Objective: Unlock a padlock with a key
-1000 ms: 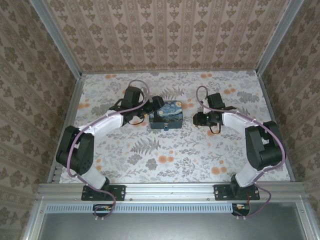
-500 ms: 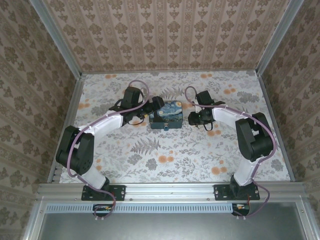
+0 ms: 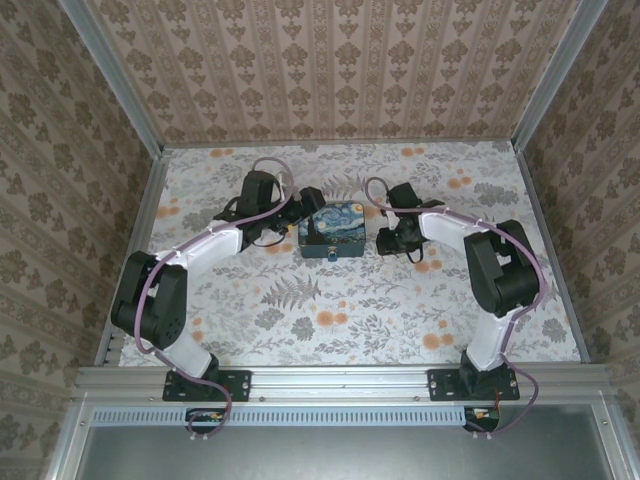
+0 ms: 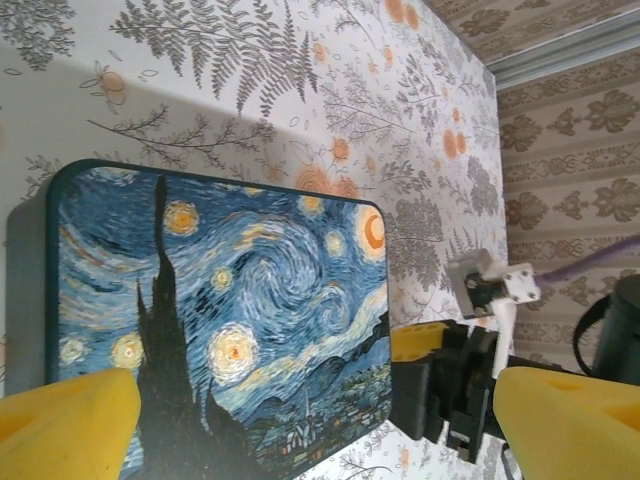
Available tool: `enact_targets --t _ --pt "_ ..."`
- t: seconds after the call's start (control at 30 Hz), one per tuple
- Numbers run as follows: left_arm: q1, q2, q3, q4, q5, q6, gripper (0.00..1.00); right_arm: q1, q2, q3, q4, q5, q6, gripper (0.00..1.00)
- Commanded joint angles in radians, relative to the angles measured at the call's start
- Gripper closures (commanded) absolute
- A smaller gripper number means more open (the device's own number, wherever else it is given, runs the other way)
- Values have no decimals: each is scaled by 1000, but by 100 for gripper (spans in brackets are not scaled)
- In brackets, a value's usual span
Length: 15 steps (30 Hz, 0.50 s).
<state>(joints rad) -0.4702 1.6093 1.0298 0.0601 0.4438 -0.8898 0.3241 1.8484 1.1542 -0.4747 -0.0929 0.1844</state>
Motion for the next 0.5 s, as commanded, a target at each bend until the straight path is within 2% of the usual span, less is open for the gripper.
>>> enact_targets --t 0.0,0.37,0.4,0.47 --pt "7 15 -13 47 36 -26 0 7 37 45 -55 41 -11 59" --pt "7 36 -11 81 66 -43 0 19 83 88 -100 67 -11 62" --pt "36 36 -12 83 67 -45 0 20 80 86 -99 67 -11 63" --pt "35 37 -13 89 71 -47 0 23 76 77 -97 67 -10 64"
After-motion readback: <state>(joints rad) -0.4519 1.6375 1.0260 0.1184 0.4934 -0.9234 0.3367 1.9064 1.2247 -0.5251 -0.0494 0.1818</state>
